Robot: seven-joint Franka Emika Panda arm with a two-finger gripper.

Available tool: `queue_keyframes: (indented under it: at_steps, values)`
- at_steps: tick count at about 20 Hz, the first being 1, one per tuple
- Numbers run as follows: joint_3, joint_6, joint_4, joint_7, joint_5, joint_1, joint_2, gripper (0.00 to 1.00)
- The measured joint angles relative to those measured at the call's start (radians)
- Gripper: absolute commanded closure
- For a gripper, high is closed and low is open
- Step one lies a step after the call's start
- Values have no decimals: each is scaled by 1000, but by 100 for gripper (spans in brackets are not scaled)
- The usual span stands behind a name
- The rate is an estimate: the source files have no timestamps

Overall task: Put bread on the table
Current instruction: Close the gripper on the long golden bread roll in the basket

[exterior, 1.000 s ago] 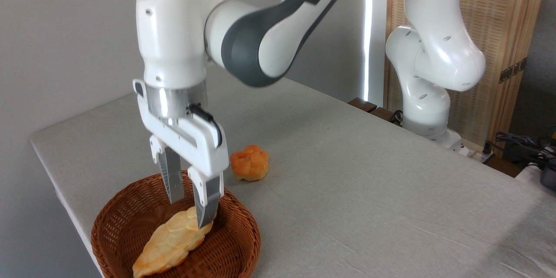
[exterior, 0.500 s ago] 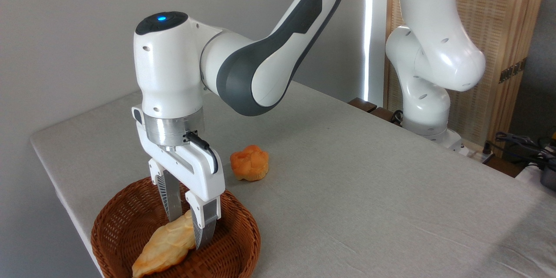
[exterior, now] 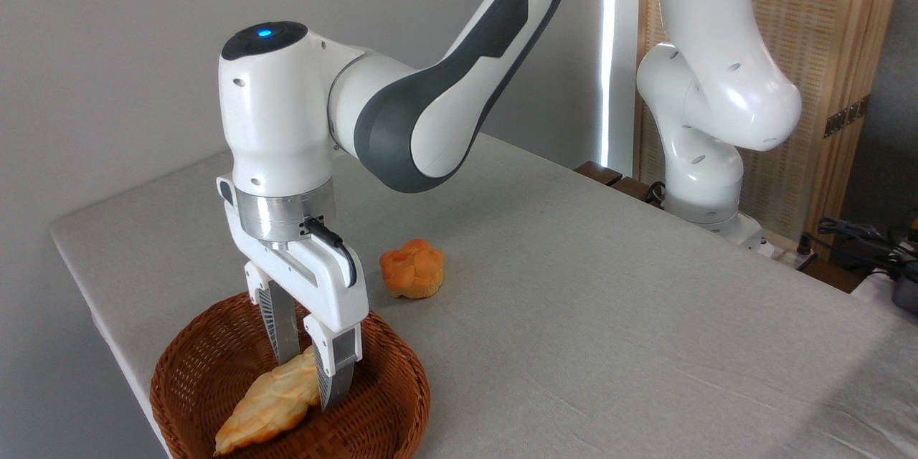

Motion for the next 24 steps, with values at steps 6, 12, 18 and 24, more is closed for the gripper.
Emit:
queue_keyframes:
  at_steps: [6, 12, 18, 24]
  values:
    - [-1, 0, 14, 0, 0, -3, 0, 0]
    - [-7, 0, 16, 0, 0, -8, 0, 0]
    - [-10, 0, 16, 0, 0, -8, 9, 0]
    - [-10, 0, 16, 0, 1, -8, 14, 44]
